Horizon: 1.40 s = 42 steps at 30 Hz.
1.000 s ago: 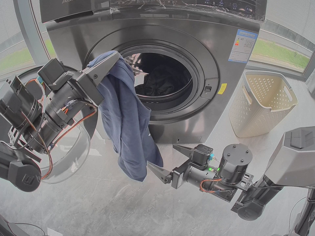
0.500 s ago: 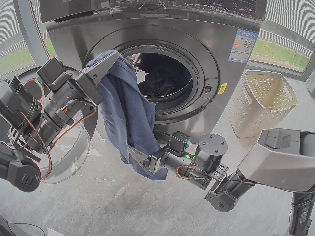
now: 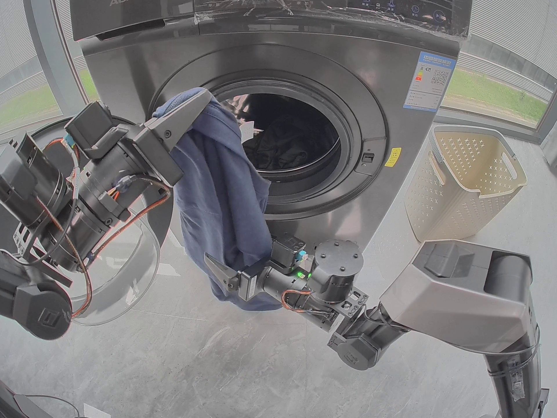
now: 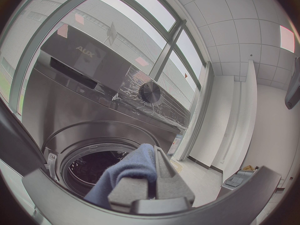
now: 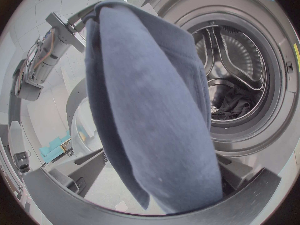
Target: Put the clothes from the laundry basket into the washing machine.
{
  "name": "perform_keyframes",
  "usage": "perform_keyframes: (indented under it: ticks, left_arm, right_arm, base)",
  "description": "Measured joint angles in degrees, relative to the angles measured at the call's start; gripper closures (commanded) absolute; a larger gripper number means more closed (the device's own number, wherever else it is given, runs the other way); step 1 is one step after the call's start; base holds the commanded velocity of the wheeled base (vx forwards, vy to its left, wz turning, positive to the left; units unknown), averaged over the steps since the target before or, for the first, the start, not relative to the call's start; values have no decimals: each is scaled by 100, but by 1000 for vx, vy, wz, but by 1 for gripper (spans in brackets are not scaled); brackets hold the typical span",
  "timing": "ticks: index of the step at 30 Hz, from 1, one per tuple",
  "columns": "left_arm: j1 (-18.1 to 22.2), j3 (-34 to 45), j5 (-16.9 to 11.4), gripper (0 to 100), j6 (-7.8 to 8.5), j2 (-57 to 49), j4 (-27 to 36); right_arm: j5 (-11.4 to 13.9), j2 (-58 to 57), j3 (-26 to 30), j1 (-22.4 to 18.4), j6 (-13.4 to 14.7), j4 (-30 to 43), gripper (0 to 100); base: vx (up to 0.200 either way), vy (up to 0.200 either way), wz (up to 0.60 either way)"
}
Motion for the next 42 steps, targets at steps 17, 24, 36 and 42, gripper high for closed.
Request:
perform_keyframes:
  ticks: [17, 24, 36, 42]
  left_arm:
    - [0, -30, 73, 100, 0, 0, -2]
    - [0, -65, 82, 100, -2, -2, 5]
    - [13, -249, 306, 100, -41, -9, 30]
    - [73, -224, 312, 100, -38, -2, 28]
  right_arm:
    - [-223, 772, -844, -51, 22, 79, 0]
    - [-300, 887, -920, -51, 33, 84, 0]
    - [-385, 901, -1031, -206, 72, 24, 100]
    - [-402, 588, -720, -399, 83, -11, 100]
  base:
    - [0, 0, 0]
    - [0, 0, 0]
    - [0, 0, 0]
    - [0, 0, 0]
